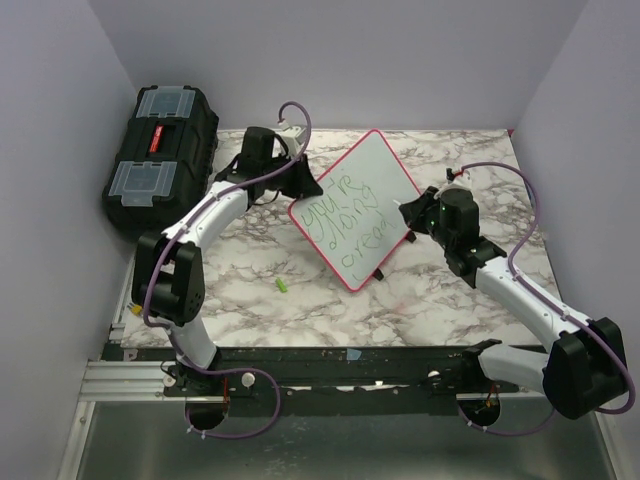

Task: Write a sentence on the whiteboard
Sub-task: Adjust the whiteboard on the whiteboard stand, then pick up the pen cap from the center of the board.

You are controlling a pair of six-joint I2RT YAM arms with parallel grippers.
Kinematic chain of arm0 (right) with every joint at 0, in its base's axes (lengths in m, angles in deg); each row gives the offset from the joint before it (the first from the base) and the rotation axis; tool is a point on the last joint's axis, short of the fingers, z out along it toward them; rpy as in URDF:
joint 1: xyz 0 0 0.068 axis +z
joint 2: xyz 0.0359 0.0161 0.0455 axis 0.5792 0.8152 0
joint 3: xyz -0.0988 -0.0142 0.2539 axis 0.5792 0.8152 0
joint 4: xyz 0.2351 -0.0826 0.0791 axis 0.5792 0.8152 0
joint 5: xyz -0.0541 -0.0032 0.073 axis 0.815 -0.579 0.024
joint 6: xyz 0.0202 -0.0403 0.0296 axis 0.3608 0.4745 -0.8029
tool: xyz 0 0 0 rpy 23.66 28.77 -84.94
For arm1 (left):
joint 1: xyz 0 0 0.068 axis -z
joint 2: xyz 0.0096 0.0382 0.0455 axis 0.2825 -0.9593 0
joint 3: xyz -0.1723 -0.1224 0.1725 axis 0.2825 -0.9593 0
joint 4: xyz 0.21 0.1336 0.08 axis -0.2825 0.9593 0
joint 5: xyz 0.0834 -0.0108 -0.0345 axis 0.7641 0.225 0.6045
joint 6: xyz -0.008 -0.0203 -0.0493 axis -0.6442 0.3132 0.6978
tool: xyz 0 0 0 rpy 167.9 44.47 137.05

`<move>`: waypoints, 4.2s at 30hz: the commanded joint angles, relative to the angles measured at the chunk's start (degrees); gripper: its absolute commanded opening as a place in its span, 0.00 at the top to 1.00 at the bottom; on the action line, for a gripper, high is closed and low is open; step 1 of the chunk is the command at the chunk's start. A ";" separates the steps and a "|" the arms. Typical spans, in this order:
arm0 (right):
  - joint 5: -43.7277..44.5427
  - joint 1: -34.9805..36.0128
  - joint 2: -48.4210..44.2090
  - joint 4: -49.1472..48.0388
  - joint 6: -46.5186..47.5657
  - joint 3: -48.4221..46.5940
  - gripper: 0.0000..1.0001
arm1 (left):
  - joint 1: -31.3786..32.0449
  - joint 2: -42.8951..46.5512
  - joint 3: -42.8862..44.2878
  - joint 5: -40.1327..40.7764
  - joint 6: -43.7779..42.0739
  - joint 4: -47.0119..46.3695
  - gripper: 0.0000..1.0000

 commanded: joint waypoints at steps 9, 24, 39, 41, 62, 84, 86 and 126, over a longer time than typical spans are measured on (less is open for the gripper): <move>2.11 0.25 -0.62 0.60 0.67 0.73 0.99 | 3.28 -4.83 -4.91 -4.17 -8.00 15.36 1.00; 2.20 0.26 -1.15 0.67 0.71 0.64 0.99 | 3.28 -2.20 -5.87 -5.26 -4.11 11.27 0.79; 1.97 0.19 -1.75 0.85 0.76 0.93 0.99 | 3.19 3.57 -8.17 -0.65 2.14 6.01 0.52; 1.89 0.25 -1.79 0.87 0.76 0.90 0.99 | 2.88 4.99 -8.58 0.10 2.78 5.54 0.47; 2.11 0.20 -2.32 0.87 0.83 0.91 0.99 | -2.86 40.42 -35.42 24.20 13.32 -14.67 0.01; -2.59 0.22 -6.00 2.34 -0.55 -1.75 0.99 | 0.00 49.88 -43.11 42.54 28.85 15.36 0.34; -2.75 0.23 -6.39 2.49 -0.56 -1.73 0.99 | 1.94 47.85 -43.71 43.72 30.45 15.01 0.37; -3.52 0.22 -7.92 1.72 -0.84 0.82 0.99 | 19.71 19.16 -39.74 55.35 48.44 10.41 0.59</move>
